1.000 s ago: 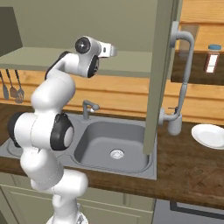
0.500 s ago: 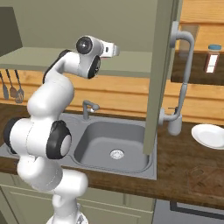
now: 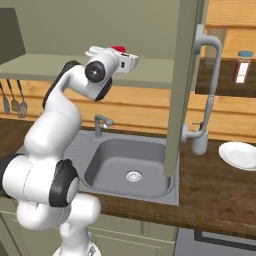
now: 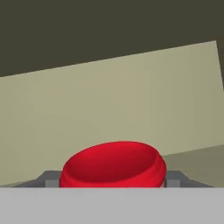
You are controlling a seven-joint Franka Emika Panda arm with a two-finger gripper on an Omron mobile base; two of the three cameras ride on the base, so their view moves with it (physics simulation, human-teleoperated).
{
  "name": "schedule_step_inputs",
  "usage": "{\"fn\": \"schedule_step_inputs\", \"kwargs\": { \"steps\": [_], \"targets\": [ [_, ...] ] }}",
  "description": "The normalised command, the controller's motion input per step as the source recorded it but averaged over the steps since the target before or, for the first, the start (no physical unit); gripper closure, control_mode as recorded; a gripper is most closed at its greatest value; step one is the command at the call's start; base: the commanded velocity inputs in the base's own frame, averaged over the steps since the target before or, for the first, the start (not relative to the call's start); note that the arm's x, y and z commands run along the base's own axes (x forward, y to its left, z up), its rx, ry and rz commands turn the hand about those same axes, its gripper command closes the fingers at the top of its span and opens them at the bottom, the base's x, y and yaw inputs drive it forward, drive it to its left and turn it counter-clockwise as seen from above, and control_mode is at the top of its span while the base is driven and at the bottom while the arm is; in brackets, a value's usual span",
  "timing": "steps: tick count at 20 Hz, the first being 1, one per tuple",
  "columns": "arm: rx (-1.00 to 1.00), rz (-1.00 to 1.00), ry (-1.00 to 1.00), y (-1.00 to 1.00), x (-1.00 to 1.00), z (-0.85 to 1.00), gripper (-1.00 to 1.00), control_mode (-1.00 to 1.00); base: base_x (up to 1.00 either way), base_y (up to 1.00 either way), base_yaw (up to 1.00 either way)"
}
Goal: From the different types of pastries on the counter, select a croissant and place it on the cutting board. Then retrieve a jar of jam from the cabinet and place it alongside the croissant on the cutting board.
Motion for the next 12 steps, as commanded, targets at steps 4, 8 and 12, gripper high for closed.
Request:
{"fn": "schedule_step_inputs", "kwargs": {
  "steps": [4, 8, 12],
  "targets": [
    [0.02, 0.0, -0.01, -0.26, -0.47, 1.0, 1.0, -1.0, 0.0, 0.0, 0.0],
    [-0.12, 0.08, 0.06, -0.36, -1.0, 0.89, 1.0, -1.0, 0.0, 0.0, 0.0],
    [-0.31, 0.13, 0.02, -0.26, -1.0, 0.74, 1.0, -1.0, 0.0, 0.0, 0.0]
  ]
}}
